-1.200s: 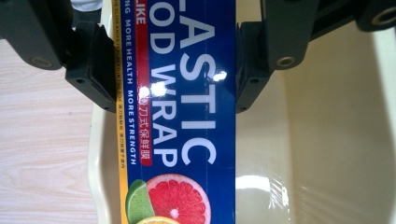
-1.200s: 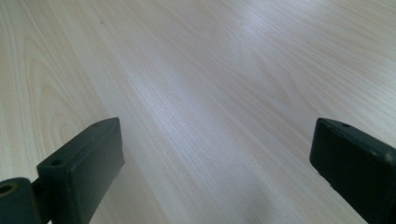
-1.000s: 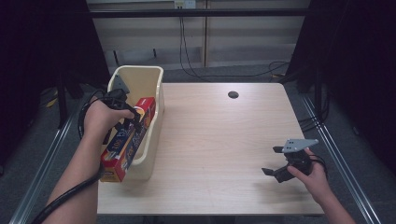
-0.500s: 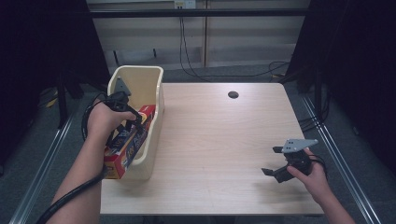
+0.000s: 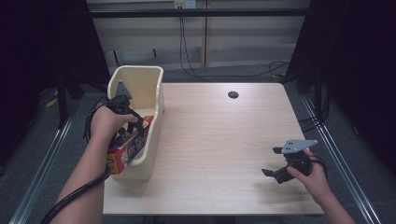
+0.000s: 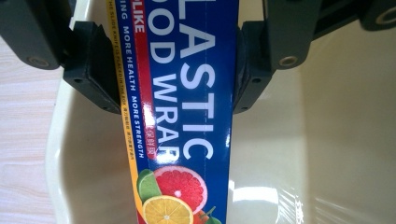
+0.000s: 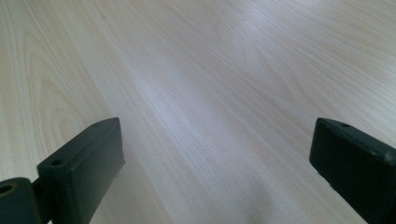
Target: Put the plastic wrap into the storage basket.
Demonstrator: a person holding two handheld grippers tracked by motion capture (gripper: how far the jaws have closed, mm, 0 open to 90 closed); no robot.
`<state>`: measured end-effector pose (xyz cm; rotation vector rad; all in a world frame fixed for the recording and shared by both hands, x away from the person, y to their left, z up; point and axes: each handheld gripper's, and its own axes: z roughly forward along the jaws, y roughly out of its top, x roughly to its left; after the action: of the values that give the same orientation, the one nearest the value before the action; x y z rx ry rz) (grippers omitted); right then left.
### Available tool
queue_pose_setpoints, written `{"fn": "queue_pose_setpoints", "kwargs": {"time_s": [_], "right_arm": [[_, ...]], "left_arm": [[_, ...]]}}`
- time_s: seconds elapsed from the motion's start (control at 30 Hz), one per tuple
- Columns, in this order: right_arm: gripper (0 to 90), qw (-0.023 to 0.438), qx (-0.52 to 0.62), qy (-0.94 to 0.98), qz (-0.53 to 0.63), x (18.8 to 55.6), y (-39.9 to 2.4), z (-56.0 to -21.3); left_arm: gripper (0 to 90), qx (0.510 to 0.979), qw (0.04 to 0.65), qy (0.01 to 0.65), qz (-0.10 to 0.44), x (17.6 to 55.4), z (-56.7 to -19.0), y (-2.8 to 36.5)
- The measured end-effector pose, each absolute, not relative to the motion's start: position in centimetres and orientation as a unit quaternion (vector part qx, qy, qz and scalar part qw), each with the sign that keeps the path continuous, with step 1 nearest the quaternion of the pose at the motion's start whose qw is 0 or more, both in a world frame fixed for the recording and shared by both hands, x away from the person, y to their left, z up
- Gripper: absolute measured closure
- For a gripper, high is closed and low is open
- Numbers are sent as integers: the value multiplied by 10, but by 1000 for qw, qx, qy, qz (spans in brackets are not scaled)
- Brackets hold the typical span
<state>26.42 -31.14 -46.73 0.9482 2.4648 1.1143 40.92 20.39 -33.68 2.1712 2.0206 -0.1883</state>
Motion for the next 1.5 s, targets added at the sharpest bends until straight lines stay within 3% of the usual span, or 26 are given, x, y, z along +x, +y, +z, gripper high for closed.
{"fn": "queue_pose_setpoints", "kwargs": {"time_s": [0.2, 0.27, 0.7, 1.5], "right_arm": [[27, 135, 328, 851, 387, 264, -312, -467], [27, 138, 329, 851, 386, 264, -311, -467], [27, 137, 327, 850, 389, 263, -312, -465], [27, 141, 325, 849, 391, 262, -311, -464]], "left_arm": [[387, 723, 107, 680, -51, 409, -329, 203], [363, 719, 141, 680, -40, 409, -314, 206], [229, 737, 190, 648, -29, 405, -277, 186], [170, 774, 225, 590, -44, 398, -280, 133]]}}
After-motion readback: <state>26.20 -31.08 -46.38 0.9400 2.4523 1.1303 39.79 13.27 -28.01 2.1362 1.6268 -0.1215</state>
